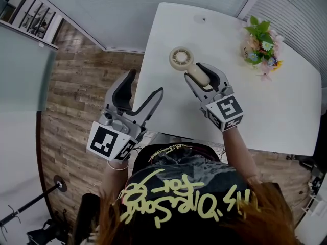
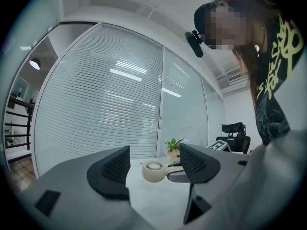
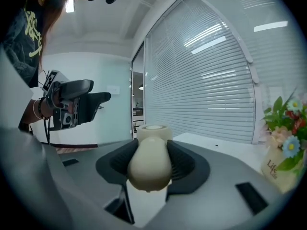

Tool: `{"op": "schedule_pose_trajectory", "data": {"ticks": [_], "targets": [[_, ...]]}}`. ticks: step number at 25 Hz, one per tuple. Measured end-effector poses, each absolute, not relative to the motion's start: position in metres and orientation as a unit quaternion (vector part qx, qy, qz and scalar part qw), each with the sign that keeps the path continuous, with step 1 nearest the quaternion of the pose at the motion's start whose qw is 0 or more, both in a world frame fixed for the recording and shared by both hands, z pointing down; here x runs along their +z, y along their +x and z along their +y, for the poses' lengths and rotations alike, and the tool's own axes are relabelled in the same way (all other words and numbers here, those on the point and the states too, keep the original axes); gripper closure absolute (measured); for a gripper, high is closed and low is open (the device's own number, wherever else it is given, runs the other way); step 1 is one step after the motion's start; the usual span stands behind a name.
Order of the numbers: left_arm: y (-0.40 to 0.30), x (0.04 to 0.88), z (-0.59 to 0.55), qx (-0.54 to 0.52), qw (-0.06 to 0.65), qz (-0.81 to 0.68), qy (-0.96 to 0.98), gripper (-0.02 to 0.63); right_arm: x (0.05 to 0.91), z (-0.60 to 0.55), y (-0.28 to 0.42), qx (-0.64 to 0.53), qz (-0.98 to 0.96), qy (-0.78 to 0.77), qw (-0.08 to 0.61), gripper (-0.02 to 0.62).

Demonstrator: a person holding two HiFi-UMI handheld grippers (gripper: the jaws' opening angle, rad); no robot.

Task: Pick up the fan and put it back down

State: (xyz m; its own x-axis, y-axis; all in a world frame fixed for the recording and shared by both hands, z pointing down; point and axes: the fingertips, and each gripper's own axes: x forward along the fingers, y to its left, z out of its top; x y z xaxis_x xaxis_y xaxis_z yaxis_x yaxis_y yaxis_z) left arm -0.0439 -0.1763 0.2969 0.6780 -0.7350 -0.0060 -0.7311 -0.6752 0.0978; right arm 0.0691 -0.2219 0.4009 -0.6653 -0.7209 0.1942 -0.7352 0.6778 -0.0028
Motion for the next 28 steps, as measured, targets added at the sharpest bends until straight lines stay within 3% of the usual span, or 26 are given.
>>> {"op": "schedule_pose_trajectory", "data": {"ticks": [28], "targets": [[-0.053,0.306,-0.176,-0.018,0.051,-0.408,0.911,0.291,0.481,-0.230,0.052,0.091,-0.904,0.381,0.173,0.403]]}}
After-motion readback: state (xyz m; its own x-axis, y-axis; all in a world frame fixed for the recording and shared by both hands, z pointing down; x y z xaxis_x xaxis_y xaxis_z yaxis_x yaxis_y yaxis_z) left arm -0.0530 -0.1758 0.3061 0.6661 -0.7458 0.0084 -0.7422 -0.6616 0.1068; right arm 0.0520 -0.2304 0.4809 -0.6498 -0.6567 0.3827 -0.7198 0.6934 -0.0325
